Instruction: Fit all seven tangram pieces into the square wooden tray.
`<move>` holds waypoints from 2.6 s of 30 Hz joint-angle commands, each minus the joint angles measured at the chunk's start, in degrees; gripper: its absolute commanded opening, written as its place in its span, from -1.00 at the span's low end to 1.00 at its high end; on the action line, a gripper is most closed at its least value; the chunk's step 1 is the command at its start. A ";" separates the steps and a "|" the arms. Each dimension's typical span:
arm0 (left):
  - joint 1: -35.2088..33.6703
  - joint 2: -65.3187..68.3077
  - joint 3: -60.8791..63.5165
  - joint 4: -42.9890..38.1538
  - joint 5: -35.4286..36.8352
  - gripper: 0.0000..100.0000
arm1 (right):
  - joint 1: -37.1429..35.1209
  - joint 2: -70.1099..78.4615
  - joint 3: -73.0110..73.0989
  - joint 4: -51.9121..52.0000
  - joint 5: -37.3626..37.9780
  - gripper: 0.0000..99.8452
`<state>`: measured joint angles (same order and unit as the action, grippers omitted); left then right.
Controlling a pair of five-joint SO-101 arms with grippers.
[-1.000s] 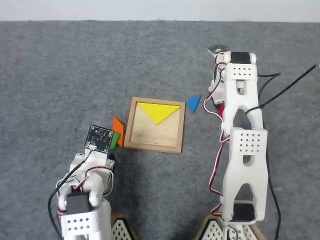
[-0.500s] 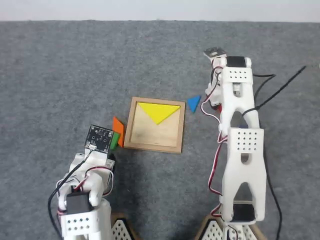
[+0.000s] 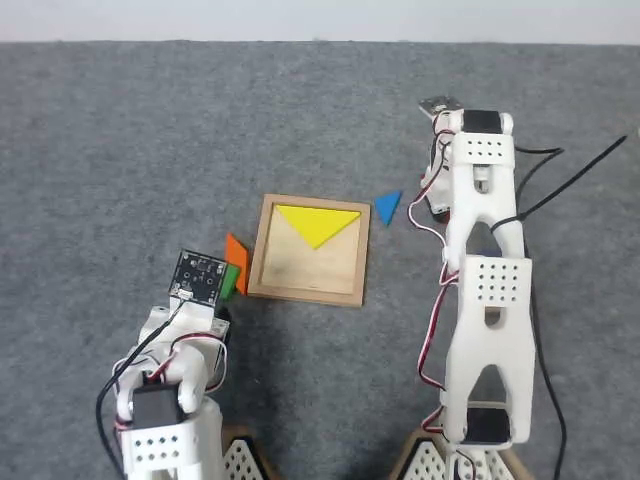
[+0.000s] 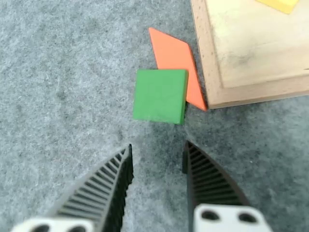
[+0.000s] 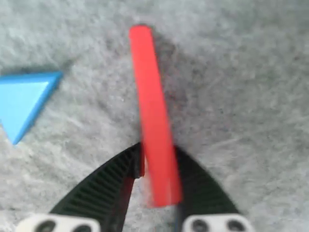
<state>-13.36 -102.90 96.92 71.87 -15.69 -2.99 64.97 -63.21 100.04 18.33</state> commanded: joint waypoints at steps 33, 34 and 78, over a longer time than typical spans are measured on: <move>-0.35 -0.09 -0.40 0.26 -0.53 -0.66 | -34.24 -32.13 34.64 -9.89 -52.13 -0.98; -0.35 -0.09 -0.40 0.26 -0.53 -0.66 | -35.03 -31.78 34.64 -10.86 -53.19 -0.98; -0.35 -0.09 -0.40 0.26 -0.53 -0.66 | -38.02 -27.47 32.44 -20.53 -56.18 -0.89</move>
<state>-13.36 -102.90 96.92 71.87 -15.69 -39.91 40.70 -27.96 78.95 -38.46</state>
